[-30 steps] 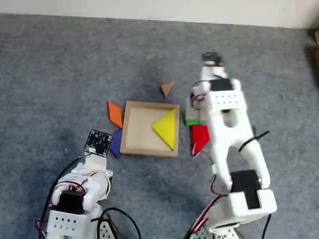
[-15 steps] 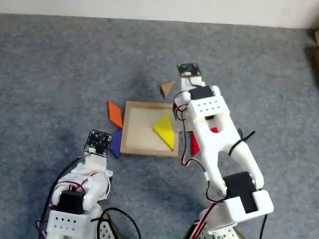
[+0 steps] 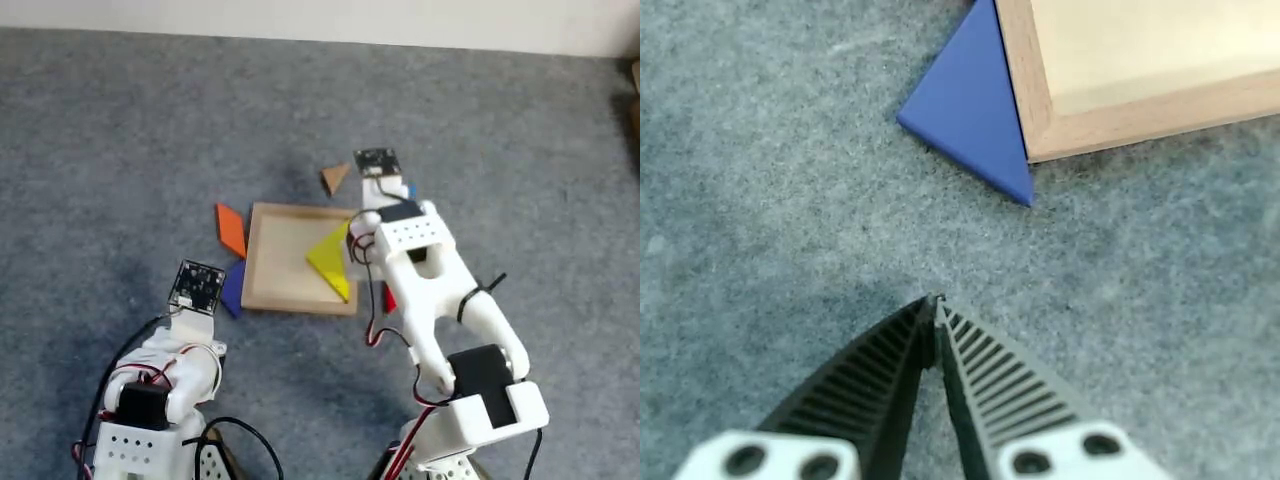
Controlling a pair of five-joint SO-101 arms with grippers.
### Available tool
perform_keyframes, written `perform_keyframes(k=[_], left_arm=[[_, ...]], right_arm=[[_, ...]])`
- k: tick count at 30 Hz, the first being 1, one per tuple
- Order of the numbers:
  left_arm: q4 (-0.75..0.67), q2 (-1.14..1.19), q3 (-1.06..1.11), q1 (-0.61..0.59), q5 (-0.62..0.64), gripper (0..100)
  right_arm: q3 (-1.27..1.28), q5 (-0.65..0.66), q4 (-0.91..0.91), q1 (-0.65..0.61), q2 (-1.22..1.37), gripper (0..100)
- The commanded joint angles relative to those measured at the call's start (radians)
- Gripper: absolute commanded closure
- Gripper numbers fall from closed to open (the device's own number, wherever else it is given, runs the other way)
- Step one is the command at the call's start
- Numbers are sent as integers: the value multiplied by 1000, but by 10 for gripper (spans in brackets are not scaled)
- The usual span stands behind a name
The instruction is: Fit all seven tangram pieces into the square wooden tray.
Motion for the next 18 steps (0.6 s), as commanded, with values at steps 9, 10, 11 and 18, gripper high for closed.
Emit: perform_keyframes(k=[9,10,11,18], left_arm=[[5,-33,19,-8,-8,993],[5,-33,19,-8,-8,993],[5,-33,19,-8,-8,993],[5,-33,19,-8,-8,993]], right_arm=[[136,104,-45,191,-65,982],[145,132,-44,213,-65,983],[150,155,-33,236,-65,983],[101,247,145,305,-96,983]])
